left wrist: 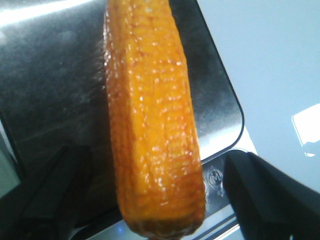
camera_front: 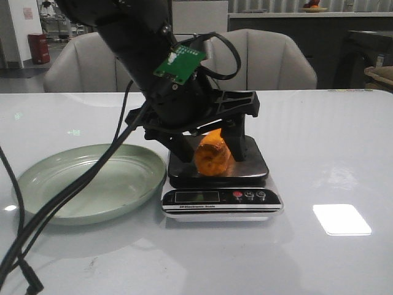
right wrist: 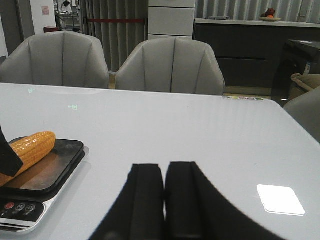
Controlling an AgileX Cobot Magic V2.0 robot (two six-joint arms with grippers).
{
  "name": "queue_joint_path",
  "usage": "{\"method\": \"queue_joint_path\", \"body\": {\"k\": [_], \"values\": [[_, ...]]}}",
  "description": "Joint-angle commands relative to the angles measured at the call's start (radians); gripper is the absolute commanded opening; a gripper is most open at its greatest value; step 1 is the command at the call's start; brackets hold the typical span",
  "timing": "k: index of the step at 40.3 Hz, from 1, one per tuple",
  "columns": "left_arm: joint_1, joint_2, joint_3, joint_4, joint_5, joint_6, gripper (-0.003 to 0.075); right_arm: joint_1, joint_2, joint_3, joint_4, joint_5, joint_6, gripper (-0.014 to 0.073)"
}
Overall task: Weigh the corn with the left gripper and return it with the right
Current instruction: 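Grasp the corn cob with the left gripper and carry it onto the scale, then open the left gripper and lift it away from the scale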
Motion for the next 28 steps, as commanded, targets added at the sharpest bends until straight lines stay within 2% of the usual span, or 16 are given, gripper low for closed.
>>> {"method": "queue_joint_path", "body": {"k": [1, 14, 28], "values": [[-0.007, -0.061, -0.034, -0.022, -0.059, -0.011, 0.0661, -0.008, -0.018, 0.004, -0.014, -0.079, -0.003, 0.0178], [-0.007, -0.241, 0.01, 0.062, -0.054, -0.011, 0.0587, -0.008, -0.018, 0.004, -0.014, -0.079, -0.003, 0.0178], [-0.007, -0.625, 0.314, 0.17, -0.111, -0.011, 0.0501, -0.008, -0.018, 0.004, -0.014, -0.079, -0.003, 0.0178]]}}
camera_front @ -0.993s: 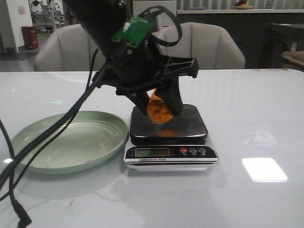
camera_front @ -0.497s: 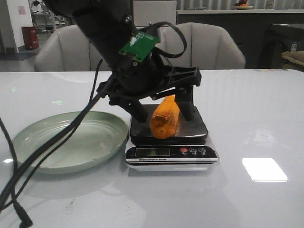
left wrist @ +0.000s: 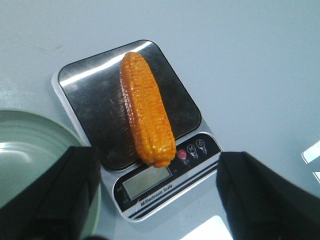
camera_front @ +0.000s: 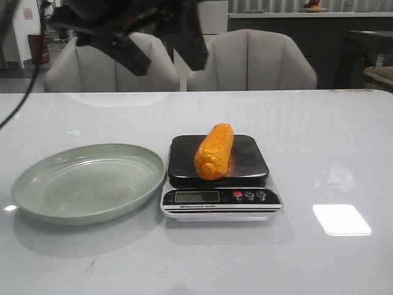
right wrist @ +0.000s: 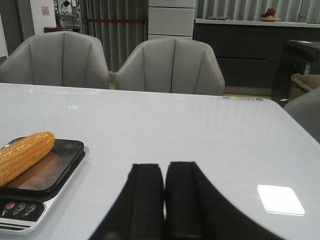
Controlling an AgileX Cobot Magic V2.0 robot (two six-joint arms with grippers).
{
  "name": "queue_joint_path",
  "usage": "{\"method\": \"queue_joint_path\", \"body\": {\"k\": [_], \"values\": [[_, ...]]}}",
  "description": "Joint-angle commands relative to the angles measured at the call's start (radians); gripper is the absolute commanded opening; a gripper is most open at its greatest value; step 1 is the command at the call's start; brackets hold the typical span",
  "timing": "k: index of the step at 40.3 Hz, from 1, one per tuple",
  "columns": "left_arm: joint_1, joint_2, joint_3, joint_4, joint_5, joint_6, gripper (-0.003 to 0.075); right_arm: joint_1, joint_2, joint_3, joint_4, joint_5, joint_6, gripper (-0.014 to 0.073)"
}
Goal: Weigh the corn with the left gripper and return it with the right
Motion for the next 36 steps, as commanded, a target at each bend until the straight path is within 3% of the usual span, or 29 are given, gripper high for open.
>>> {"method": "queue_joint_path", "body": {"k": [1, 15, 31, 36], "values": [[-0.007, -0.144, 0.056, 0.026, -0.075, -0.01, 0.0493, -0.008, -0.018, 0.004, -0.014, -0.079, -0.003, 0.0178], [-0.007, -0.571, 0.334, 0.081, -0.066, -0.005, 0.0404, -0.008, -0.018, 0.004, -0.014, -0.079, -0.003, 0.0178], [-0.007, -1.06, 0.539, 0.197, 0.012, -0.003, 0.0398, -0.008, -0.018, 0.004, -0.014, -0.079, -0.003, 0.0178], [-0.007, -1.191, 0.577, 0.234, 0.025, -0.003, 0.0279, -0.008, -0.018, 0.004, -0.014, -0.089, -0.003, 0.0178]]}}
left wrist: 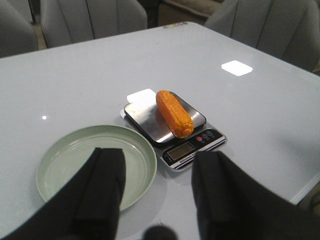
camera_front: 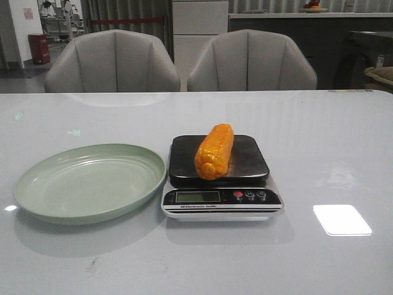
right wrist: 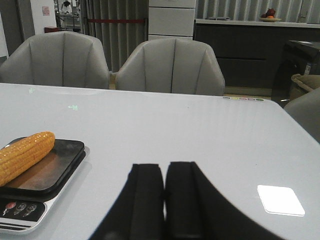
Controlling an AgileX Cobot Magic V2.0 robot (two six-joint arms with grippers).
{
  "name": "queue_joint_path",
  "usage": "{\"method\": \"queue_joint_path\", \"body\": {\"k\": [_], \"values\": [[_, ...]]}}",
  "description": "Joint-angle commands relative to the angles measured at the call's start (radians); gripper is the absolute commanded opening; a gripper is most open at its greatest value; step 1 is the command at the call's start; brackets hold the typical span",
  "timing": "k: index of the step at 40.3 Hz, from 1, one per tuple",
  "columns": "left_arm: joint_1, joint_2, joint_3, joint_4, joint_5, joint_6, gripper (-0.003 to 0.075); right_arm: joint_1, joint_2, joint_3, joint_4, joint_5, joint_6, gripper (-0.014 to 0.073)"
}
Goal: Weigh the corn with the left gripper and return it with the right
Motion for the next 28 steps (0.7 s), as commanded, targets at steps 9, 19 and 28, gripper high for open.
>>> {"method": "queue_joint_path", "body": {"k": [9, 19, 28], "values": [[-0.007, -0.224, 0.029, 0.053, 0.002, -0.003, 0.0115, -0.008, -0.018, 0.002, -0.014, -0.238, 0.0, 0.0178], [-0.007, -0.265, 0.031, 0.058, 0.017, -0.003, 0.0114, -0.007, 0.092, -0.157, -0.013, -0.036, 0.017, 0.0178], [-0.007, -0.265, 0.031, 0.058, 0.008, -0.003, 0.0114, -0.007, 0.32, -0.36, -0.013, 0.128, 0.017, 0.0178]]}}
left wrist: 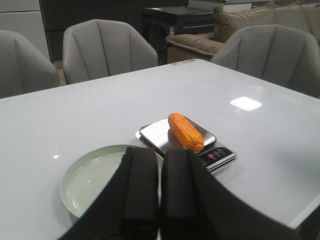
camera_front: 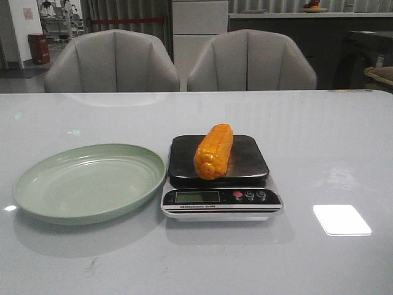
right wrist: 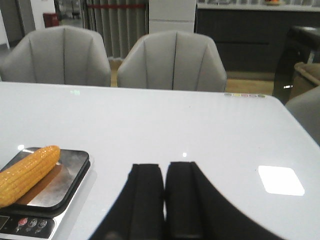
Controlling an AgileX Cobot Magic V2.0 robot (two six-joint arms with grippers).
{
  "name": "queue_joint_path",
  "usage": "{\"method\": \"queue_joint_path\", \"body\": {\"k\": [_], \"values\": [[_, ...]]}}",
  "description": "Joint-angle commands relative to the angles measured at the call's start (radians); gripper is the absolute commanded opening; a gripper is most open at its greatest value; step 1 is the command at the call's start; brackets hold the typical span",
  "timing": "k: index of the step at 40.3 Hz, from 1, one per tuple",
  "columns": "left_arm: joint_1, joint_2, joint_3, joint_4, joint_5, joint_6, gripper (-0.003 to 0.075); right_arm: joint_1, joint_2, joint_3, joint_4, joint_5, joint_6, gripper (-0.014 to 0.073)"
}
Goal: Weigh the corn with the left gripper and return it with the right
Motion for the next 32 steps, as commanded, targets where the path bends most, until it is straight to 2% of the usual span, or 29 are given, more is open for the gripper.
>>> {"method": "queue_joint_path", "body": {"k": [1, 14, 17, 19, 22, 26, 30, 32], "values": [[-0.007, 0.011, -0.024, 0.006, -0.08, -0.005, 0.0114, -0.007, 0.093, -0.094, -0.013, -0.016, 0.0, 0.0178], [-0.007, 0.011, -0.024, 0.006, -0.078, -0.005, 0.0114, -0.007, 0.185, -0.099, -0.012, -0.029, 0.0, 0.0178], [-0.007, 0.011, -0.024, 0.006, -0.078, -0.005, 0.0114, -0.007, 0.196, -0.099, 0.001, -0.024, 0.0, 0.0201], [-0.007, 0.011, -0.024, 0.006, -0.078, -0.005, 0.0114, -0.005, 0.205, -0.099, 0.013, -0.024, 0.0, 0.0247], [-0.007, 0.011, -0.024, 0.006, -0.078, -0.005, 0.0114, -0.001, 0.224, -0.103, 0.05, -0.025, 0.0, 0.0386], [-0.007, 0.011, -0.024, 0.006, -0.078, -0.005, 0.0114, 0.033, 0.262, -0.115, 0.066, -0.03, 0.0, 0.0509], [-0.007, 0.011, -0.024, 0.006, -0.078, -0.005, 0.0114, 0.087, 0.305, -0.132, 0.066, -0.028, 0.0, 0.0601], [-0.007, 0.011, -0.024, 0.006, -0.078, -0.005, 0.0114, 0.117, 0.329, -0.144, 0.066, -0.027, 0.0, 0.0615]]}}
